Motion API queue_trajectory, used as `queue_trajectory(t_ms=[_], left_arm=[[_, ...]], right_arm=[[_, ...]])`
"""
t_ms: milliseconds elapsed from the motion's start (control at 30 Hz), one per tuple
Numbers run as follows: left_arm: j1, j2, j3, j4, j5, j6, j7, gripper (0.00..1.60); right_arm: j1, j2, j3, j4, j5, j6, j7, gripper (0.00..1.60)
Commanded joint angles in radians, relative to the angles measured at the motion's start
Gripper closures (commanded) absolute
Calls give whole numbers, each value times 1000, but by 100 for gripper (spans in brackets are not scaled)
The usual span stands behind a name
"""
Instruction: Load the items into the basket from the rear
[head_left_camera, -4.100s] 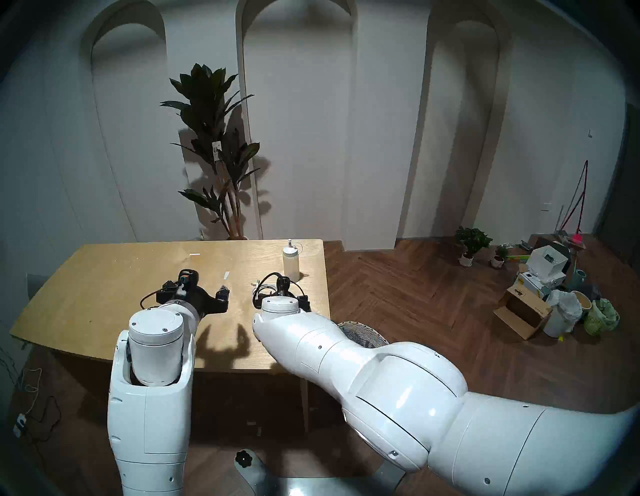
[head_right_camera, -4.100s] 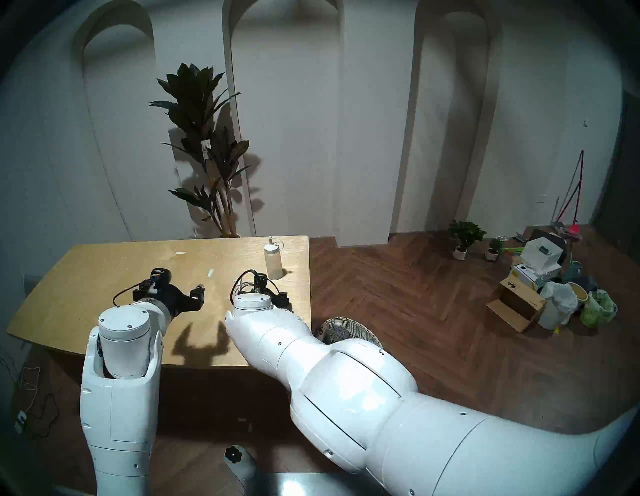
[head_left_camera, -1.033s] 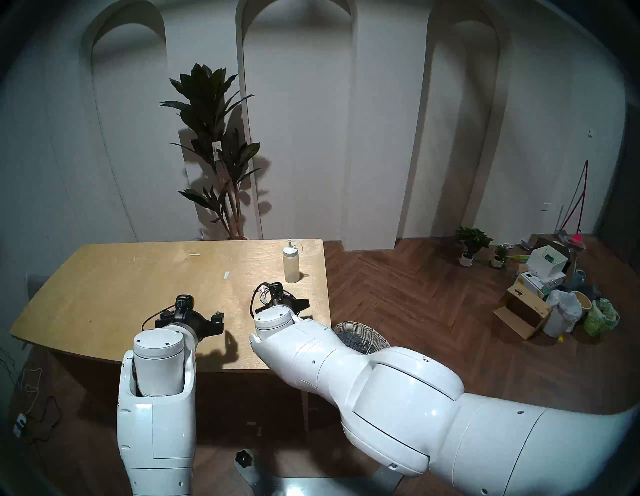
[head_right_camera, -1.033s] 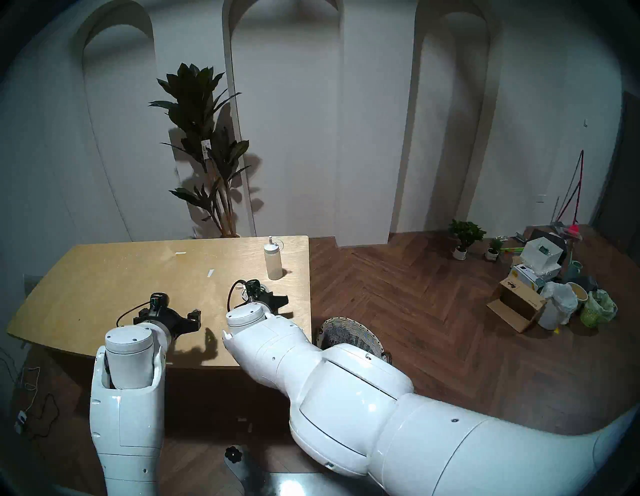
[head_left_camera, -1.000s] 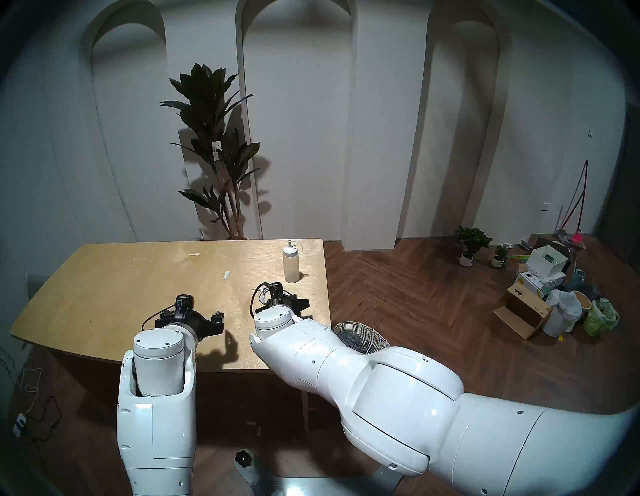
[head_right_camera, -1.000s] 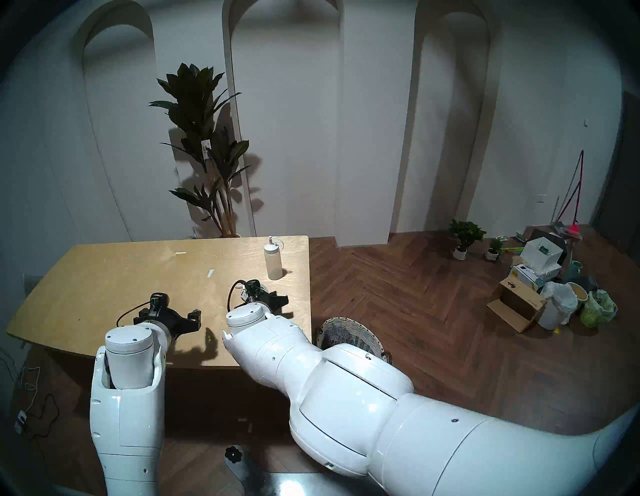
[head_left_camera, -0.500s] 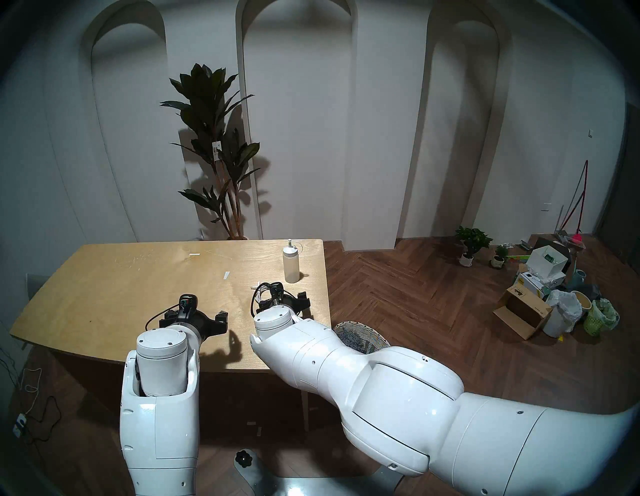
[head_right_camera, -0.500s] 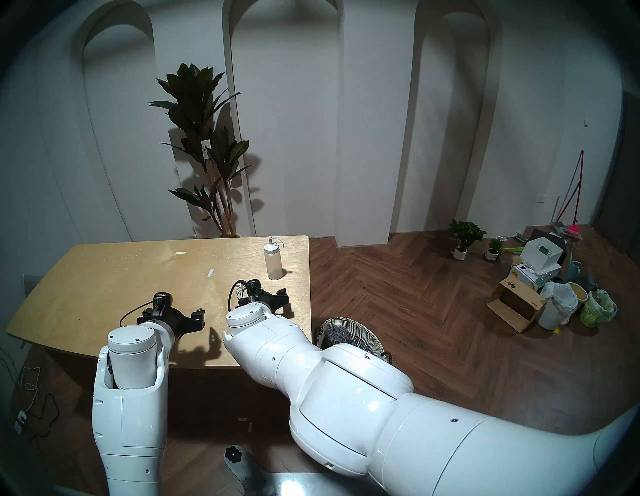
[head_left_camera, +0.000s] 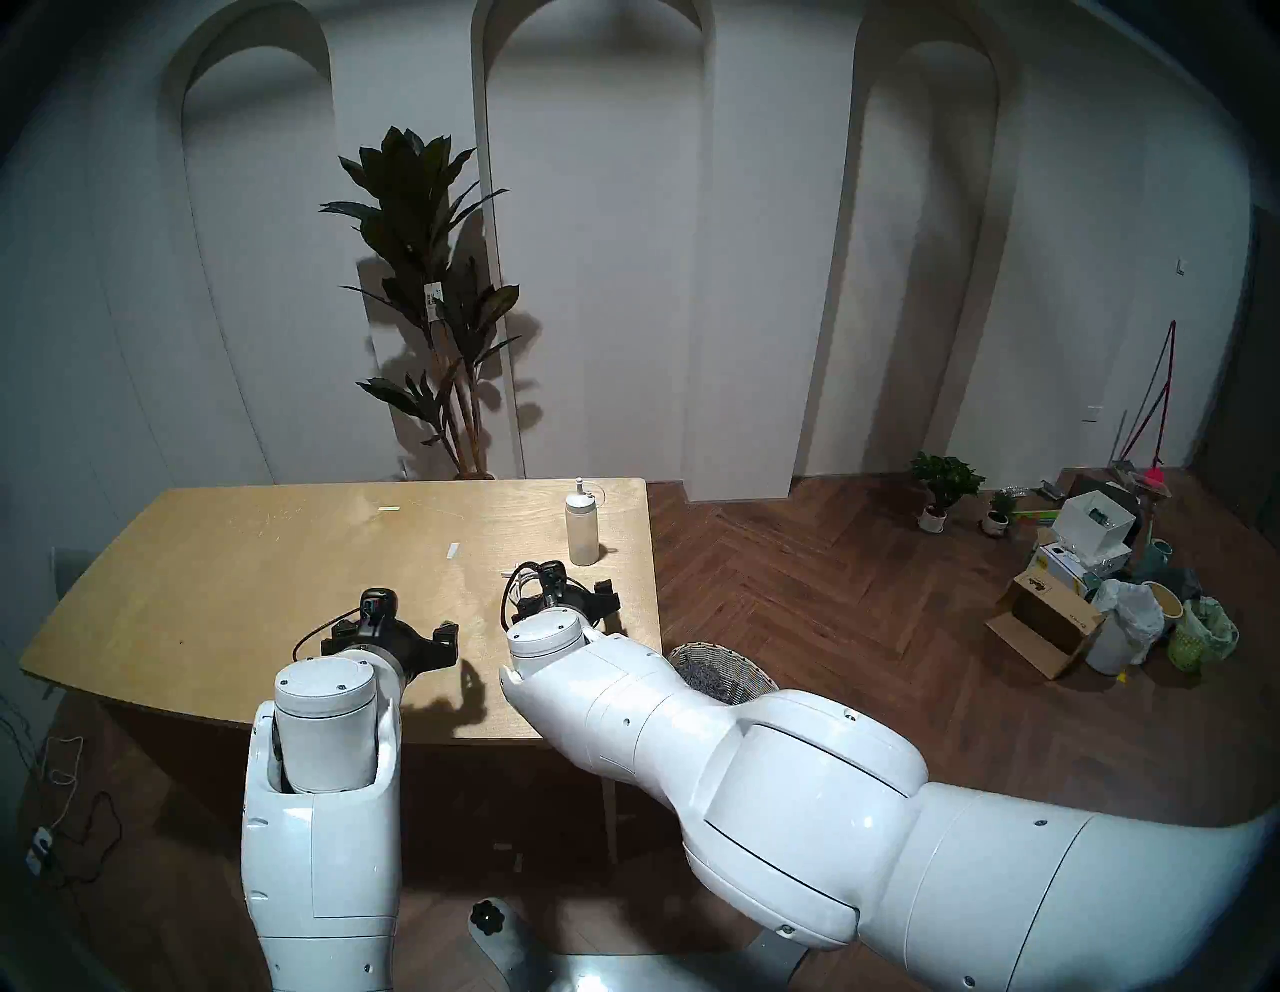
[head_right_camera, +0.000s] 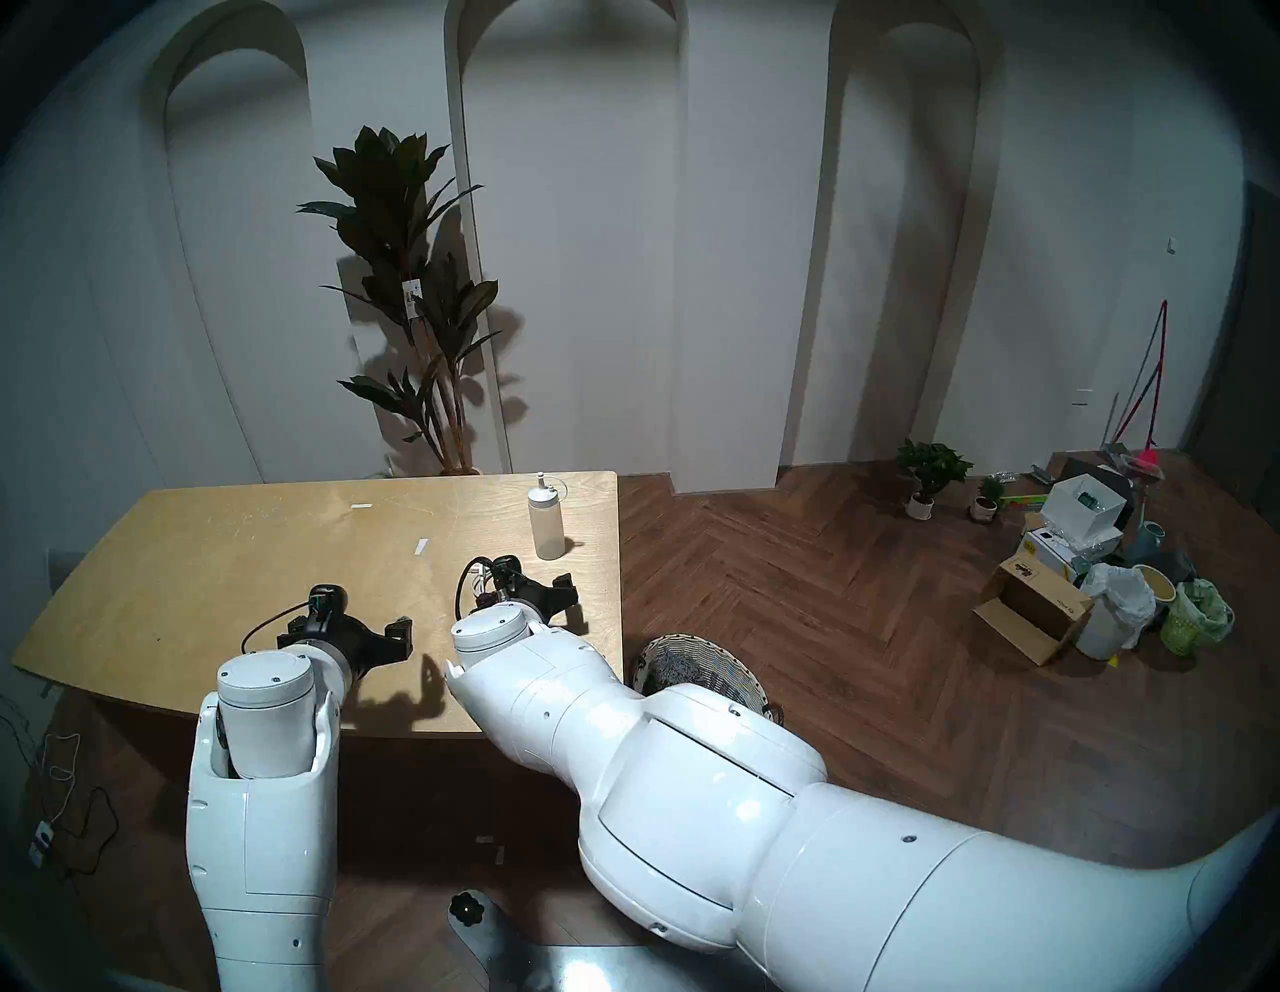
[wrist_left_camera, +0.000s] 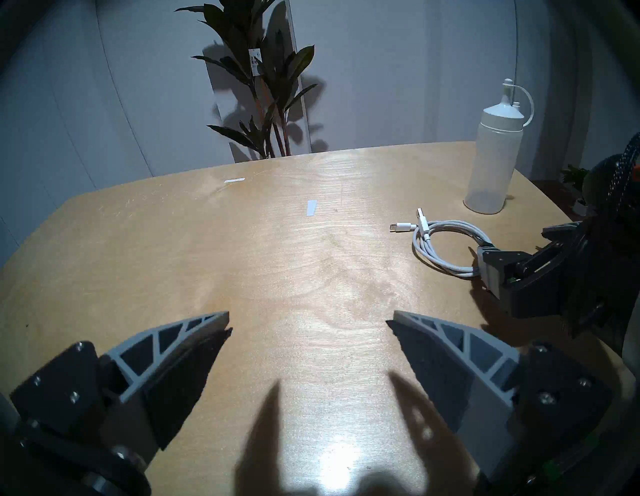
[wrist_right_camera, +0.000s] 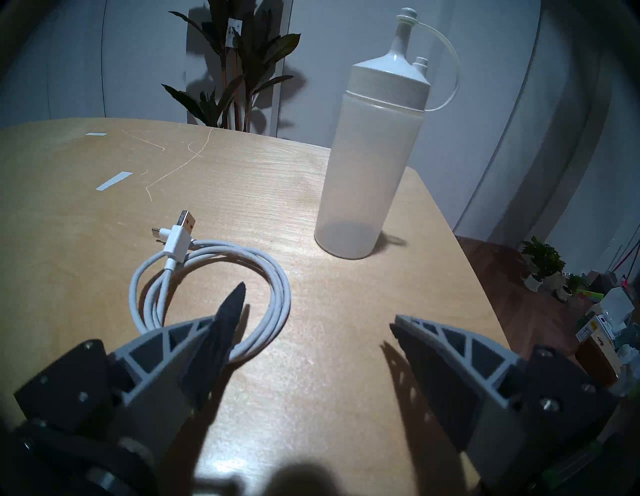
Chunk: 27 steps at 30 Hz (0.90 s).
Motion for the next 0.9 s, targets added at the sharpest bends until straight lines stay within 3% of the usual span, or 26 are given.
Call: queue_trajectory(t_ms=[0,867], left_arm=[[-9,4,-6,-15,-2,-6,1,0],[-11,1,-8,-7,-18,-7,1,0]], right_arm=[[32,-12,2,-18,1,-5,1,0],[-11,-12,-32,3,-7,10,2,0]])
